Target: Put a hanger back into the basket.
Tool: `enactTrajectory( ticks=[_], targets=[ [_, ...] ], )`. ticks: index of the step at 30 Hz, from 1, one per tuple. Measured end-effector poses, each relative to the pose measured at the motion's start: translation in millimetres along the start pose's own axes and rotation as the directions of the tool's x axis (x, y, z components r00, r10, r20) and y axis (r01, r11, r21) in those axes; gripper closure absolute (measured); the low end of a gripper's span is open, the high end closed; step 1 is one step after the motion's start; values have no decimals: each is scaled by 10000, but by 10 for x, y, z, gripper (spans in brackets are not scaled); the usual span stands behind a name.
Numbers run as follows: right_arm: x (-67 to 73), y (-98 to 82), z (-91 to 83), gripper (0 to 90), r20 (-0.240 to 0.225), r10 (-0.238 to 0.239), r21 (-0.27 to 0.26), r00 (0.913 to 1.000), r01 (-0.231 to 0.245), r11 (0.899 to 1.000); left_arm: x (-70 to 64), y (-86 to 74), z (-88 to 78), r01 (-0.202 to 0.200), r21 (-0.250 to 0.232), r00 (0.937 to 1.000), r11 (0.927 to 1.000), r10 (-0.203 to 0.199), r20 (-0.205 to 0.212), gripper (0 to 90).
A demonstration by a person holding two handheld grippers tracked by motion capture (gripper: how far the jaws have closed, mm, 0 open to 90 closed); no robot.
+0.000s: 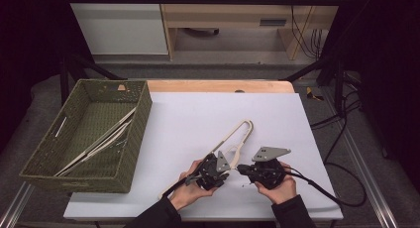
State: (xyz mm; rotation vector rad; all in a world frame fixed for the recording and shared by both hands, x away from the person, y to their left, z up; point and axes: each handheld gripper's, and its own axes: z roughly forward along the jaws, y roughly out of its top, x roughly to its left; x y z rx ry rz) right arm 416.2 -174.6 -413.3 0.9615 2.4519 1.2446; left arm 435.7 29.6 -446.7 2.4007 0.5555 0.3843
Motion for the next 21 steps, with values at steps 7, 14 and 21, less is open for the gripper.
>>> enactTrajectory(
  ticks=[7,14,21],
  targets=[
    [-95,41,-375,541,366,437,-2103,9984,-351,9770,70,4,-151,66,-193,9997,9998,-70,-218,747],
    [-255,-74,-545,429,678,1256,-3059,9898,-992,9469,142,-14,-268,220,-347,9991,9992,-232,-348,762],
    [-346,-154,-509,330,1028,1667,-2753,9806,-1330,9521,233,-28,-395,484,-644,9968,9967,-523,-610,786]
  ],
)
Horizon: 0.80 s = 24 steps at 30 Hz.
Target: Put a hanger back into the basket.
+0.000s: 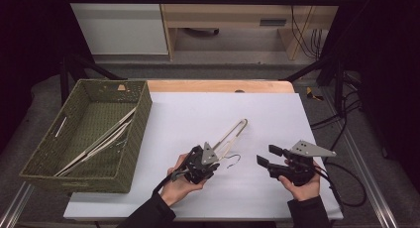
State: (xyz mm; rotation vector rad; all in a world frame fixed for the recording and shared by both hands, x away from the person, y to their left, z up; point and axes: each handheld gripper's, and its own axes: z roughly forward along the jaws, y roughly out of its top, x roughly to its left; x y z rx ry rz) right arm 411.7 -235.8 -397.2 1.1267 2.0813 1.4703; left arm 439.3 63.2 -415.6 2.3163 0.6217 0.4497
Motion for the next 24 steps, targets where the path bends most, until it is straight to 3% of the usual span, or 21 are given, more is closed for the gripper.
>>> enactTrajectory(
  ticks=[6,10,16,24],
  targets=[
    [-68,-40,-19,139,447,189,-164,9988,-182,9997,130,-17,-110,553,-389,9978,9977,-567,-341,813],
    [-95,-63,-23,76,566,13,-76,9984,-9,10000,214,-33,-161,715,-510,9955,9961,-744,-580,827],
    [-126,-101,4,61,535,154,45,9984,-156,9999,353,-74,-252,1059,-626,9898,9924,-1112,-892,851],
    [-163,-141,12,52,725,269,211,9970,-285,9994,515,-100,-517,1416,-1155,9852,9832,-1514,-807,855]
  ],
)
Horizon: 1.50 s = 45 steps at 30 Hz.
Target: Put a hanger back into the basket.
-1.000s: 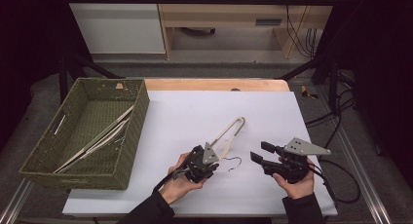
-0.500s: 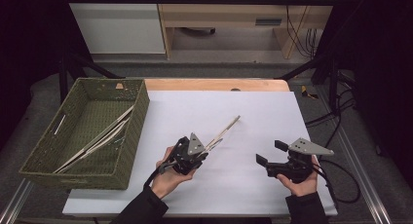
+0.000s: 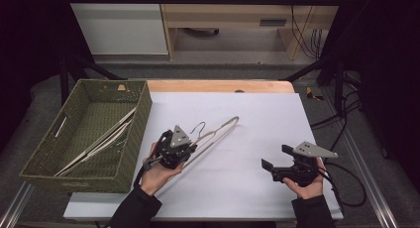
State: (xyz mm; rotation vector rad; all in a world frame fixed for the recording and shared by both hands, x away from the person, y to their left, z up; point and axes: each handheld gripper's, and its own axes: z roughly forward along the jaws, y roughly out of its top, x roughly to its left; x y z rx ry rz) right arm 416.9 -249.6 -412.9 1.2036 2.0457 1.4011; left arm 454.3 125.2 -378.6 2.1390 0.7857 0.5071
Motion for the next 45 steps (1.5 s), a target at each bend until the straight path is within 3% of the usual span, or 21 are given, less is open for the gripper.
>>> enactTrajectory(
  ticks=[8,11,22,31,37,41,45],
  targets=[
    [-8,6,-40,44,125,-81,-47,9999,82,10000,104,124,-385,-75,-844,9999,9964,67,-104,856],
    [-11,8,-46,40,122,-64,-89,9999,65,9999,125,172,-540,-2,-1243,10000,9922,9,55,855],
    [1,13,-61,25,279,-248,-109,9993,251,9996,162,445,-991,-614,-1645,9981,9845,600,-132,855],
    [10,24,-91,4,495,-360,-224,9981,372,9991,301,571,-1315,-608,-2045,9980,9770,557,-304,856],
    [19,23,-87,4,538,-423,-253,9977,437,9987,463,632,-1489,-759,-2210,9970,9723,705,-320,855],
    [24,24,-93,4,573,-473,-259,9972,488,9985,603,663,-1575,-722,-2103,9972,9750,664,-345,855],
    [25,24,-100,4,609,-486,-319,9970,506,9982,766,646,-1666,-497,-2304,9984,9718,417,-394,855]
  ],
)
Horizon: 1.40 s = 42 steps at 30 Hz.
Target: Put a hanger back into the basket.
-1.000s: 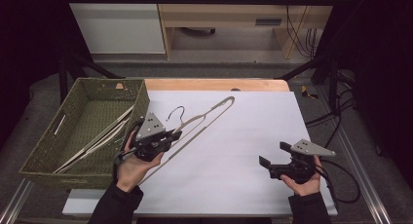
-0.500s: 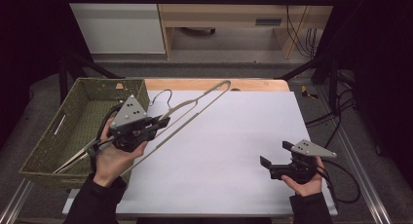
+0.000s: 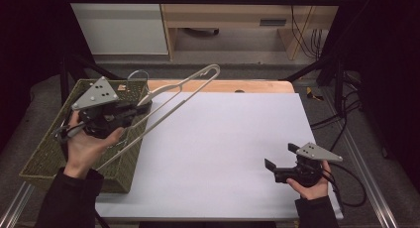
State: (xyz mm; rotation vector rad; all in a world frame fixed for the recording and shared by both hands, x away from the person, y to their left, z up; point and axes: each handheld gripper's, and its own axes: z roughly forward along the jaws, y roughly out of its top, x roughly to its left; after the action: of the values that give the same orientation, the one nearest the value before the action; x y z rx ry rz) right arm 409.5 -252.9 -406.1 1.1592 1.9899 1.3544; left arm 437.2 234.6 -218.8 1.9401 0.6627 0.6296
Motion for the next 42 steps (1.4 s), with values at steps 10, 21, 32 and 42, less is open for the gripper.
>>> enactTrajectory(
  ticks=[10,21,32,42],
  targets=[
    [20,6,0,4,-44,255,-109,9997,-255,9996,381,-121,-132,-116,301,9988,9995,130,-467,855],
    [12,-10,17,4,60,-78,91,10000,78,9999,659,-373,-239,-357,1002,9933,9943,463,-1062,855],
    [19,-15,22,6,42,-91,124,10000,90,9999,940,-603,-312,-234,1395,9888,9899,435,-1428,855],
    [19,-18,22,6,23,-140,172,9999,140,9998,1205,-890,-366,311,1683,9812,9852,20,-1931,855]
  ],
)
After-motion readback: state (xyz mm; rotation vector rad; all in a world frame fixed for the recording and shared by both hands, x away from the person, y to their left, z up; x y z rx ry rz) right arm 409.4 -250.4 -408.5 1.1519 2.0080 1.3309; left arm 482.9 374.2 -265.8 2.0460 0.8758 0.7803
